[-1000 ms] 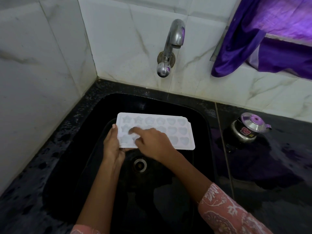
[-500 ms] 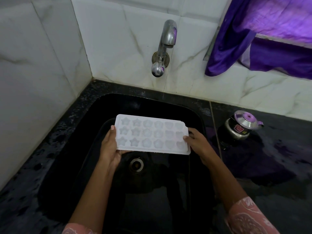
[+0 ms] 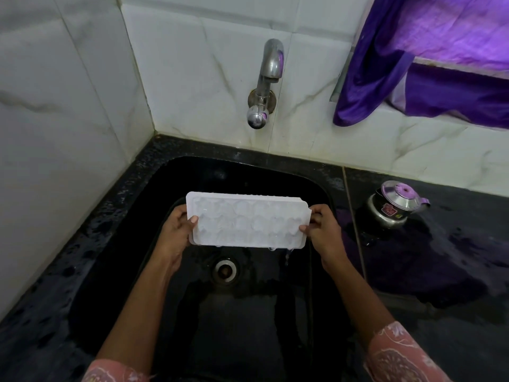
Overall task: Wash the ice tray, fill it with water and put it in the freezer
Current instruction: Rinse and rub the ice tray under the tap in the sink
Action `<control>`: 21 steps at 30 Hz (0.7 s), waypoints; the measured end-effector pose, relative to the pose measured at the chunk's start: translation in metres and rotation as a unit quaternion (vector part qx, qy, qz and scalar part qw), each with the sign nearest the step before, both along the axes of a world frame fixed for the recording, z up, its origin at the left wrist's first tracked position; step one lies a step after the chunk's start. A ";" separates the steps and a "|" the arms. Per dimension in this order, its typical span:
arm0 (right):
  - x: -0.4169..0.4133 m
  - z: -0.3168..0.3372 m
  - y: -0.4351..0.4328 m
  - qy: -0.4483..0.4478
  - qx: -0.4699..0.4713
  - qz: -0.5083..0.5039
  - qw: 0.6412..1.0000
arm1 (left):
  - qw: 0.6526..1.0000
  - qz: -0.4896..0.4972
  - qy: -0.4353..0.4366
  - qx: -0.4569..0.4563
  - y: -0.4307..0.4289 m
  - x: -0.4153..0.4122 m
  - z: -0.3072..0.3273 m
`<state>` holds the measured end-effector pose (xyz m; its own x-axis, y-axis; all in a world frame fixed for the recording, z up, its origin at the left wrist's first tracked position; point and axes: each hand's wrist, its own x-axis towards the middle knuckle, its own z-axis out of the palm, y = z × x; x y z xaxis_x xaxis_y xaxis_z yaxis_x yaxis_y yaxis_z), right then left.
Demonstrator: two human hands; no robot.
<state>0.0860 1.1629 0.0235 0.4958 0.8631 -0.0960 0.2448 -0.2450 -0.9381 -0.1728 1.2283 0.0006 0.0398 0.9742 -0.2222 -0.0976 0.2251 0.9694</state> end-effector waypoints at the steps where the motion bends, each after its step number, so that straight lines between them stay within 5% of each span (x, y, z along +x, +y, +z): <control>1: 0.000 -0.001 0.000 -0.004 0.005 -0.006 1.000 | 1.000 0.000 0.003 0.008 0.000 0.001 0.001; 14: 0.009 -0.006 -0.006 -0.087 0.046 -0.010 0.995 | 0.997 0.013 -0.064 0.039 -0.004 0.012 0.008; 21: 0.021 -0.003 -0.008 -0.143 0.114 0.000 0.983 | 0.995 0.017 -0.026 0.098 0.000 0.010 0.015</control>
